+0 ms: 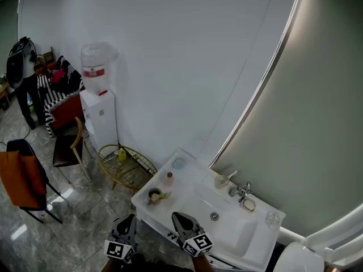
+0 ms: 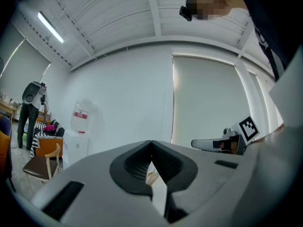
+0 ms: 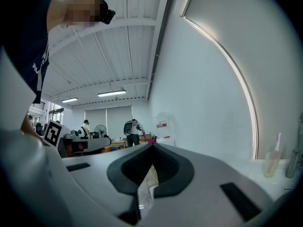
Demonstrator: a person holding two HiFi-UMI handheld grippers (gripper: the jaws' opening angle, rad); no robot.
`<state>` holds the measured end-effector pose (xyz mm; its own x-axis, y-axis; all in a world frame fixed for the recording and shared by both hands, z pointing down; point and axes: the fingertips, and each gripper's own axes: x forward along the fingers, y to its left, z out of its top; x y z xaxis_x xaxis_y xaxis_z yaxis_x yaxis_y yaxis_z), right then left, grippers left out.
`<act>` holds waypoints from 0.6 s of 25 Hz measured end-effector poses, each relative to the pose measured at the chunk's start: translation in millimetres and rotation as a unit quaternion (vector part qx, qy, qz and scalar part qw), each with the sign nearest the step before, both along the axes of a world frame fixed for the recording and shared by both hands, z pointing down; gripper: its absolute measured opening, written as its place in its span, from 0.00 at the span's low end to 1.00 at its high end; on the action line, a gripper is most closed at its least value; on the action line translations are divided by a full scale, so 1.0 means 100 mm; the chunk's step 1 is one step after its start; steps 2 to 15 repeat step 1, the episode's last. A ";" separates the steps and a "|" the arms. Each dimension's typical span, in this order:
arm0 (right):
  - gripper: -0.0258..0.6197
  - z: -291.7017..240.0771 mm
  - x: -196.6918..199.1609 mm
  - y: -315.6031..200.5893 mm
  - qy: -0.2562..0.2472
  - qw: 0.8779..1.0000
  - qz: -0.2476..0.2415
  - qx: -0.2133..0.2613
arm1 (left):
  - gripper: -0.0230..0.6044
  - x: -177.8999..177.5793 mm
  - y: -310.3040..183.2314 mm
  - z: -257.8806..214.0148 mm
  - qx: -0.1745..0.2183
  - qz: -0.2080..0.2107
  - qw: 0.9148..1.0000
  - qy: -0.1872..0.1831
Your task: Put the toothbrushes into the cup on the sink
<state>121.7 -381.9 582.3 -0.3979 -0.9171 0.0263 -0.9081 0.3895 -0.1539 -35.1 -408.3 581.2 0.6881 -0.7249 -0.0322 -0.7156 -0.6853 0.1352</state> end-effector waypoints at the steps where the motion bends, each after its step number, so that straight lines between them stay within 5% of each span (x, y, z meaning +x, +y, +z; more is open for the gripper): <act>1: 0.08 -0.01 0.00 0.00 0.002 1.000 -0.001 0.001 | 0.08 0.01 0.00 -0.01 0.005 0.002 1.000 0.003; 15: 0.08 -0.01 0.00 0.00 0.002 1.000 -0.001 0.001 | 0.08 0.01 0.00 -0.01 0.005 0.002 1.000 0.003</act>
